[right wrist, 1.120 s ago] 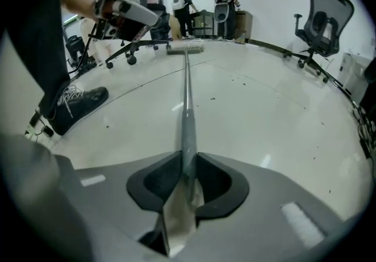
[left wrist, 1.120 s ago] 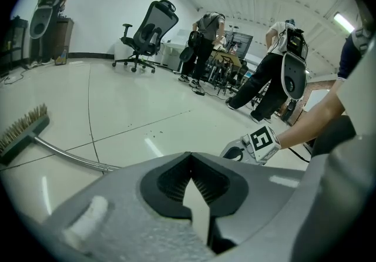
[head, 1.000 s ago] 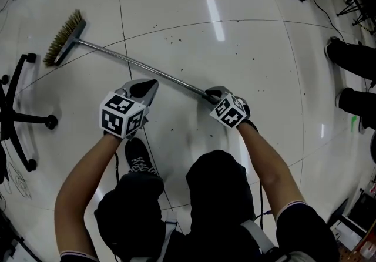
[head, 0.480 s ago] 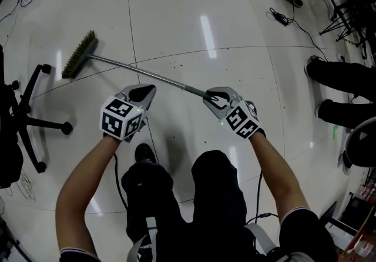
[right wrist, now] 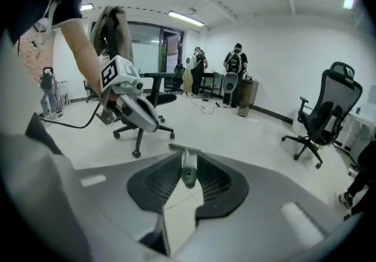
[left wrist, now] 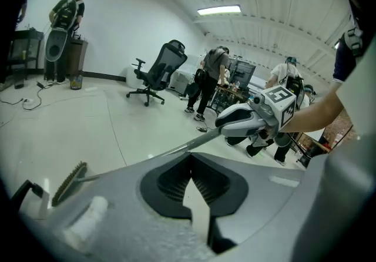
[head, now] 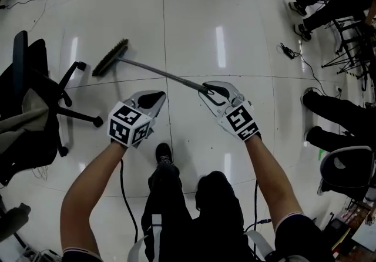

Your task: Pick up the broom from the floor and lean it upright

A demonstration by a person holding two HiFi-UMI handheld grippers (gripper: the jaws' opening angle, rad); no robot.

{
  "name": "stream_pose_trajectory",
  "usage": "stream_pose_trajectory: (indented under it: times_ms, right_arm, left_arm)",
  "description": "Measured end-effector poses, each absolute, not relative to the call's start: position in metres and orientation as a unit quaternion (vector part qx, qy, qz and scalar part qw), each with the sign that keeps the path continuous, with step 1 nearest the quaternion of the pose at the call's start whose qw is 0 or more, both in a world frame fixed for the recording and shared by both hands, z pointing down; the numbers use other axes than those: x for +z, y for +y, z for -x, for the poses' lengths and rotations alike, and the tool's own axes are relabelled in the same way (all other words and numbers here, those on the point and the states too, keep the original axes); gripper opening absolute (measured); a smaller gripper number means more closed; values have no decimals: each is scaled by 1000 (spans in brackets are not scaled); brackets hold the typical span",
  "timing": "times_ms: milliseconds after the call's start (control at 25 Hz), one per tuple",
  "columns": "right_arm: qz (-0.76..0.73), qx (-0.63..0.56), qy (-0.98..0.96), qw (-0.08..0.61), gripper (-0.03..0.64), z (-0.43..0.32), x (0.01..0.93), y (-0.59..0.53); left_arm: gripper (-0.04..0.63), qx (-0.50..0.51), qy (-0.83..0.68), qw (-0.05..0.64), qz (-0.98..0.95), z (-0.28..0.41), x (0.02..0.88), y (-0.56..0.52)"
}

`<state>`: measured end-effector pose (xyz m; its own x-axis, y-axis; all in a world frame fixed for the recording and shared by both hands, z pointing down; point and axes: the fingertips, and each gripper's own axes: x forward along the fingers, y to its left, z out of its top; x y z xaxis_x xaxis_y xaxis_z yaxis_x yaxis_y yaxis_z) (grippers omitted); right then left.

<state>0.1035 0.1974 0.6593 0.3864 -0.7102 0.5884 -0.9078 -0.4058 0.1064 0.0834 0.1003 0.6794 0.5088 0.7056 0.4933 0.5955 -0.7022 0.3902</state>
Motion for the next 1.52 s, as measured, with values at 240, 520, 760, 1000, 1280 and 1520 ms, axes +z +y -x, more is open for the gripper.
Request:
stream_pose_trajectory:
  times_ms: [240, 520, 760, 1000, 1280, 1520]
  right_arm:
    - [-811, 207, -510, 196, 83, -175, 586, 108]
    - [-809, 173, -535, 172, 84, -243, 513, 16]
    - [-790, 156, -575, 148, 87, -290, 479, -42]
    - [-747, 150, -633, 135, 91, -332, 457, -99]
    - [-677, 157, -702, 153, 99, -363, 445, -157]
    - [-626, 180, -739, 174, 94, -370, 468, -192]
  left_arm:
    - [-2, 312, 335, 109, -883, -121, 623, 17]
    - [-2, 282, 297, 129, -903, -160, 559, -45]
    - [-2, 265, 264, 140, -917, -200, 520, -76]
    - [-2, 264, 193, 180, -928, -238, 496, -114]
    - [-2, 265, 102, 208, -936, -270, 462, -152]
    - [-2, 252, 29, 222, -942, -274, 442, -182]
